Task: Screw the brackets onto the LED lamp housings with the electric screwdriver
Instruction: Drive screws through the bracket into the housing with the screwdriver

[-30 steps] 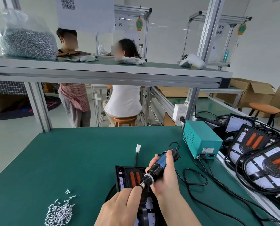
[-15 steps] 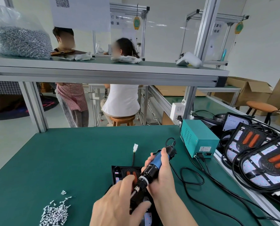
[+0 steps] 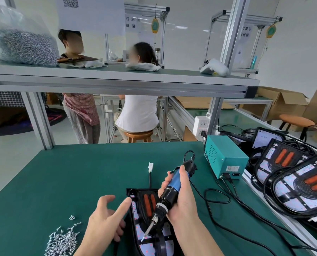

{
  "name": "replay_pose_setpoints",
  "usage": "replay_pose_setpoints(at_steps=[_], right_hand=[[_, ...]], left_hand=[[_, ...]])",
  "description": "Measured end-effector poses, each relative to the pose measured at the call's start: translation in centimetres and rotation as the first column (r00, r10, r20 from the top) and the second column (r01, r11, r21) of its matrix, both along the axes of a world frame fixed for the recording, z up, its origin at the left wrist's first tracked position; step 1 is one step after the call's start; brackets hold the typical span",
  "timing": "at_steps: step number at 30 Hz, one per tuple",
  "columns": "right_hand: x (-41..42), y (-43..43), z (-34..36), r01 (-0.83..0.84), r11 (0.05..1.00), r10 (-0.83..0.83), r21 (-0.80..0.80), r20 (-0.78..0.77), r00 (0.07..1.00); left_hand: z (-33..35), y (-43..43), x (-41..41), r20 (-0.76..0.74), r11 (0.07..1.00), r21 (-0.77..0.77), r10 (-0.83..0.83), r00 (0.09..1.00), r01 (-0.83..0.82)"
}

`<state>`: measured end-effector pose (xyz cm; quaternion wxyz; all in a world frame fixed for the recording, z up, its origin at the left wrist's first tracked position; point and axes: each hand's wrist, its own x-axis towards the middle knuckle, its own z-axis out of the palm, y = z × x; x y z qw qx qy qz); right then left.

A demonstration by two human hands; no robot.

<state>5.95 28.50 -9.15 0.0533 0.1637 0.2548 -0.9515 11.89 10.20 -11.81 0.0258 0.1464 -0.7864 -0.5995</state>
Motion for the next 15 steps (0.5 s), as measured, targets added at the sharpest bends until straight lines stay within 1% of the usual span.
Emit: replay_pose_setpoints(at_steps=[2,6,9,12,15], right_hand=[[0.0,-0.1,0.0,-0.015,1.0,0.016,0.018,-0.006,1.0],[0.0,-0.2,0.1,-0.052,0.998,0.053,0.033,-0.023,0.998],[0.0,-0.4,0.2,-0.074,0.997,0.075,0.026,-0.045,0.996],[0.2,-0.5,0.2,-0.09,0.996,0.091,0.02,-0.051,0.995],[0.1,-0.6,0.3,-0.09,0.996,0.091,0.017,-0.058,0.994]], left_hand=[[-0.1,0.3,-0.1,-0.002,0.998,-0.015,-0.063,0.998,0.063],[-0.5,1.0,0.0,-0.023,0.987,0.024,-0.156,0.988,0.156],[-0.2,1.4,0.5,-0.089,0.983,-0.015,-0.184,0.979,0.184],[-0.2,1.9,0.7,-0.107,0.978,-0.081,-0.198,0.974,0.19],[-0.2,2.2,0.7,-0.136,0.981,-0.072,-0.191,0.972,0.182]])
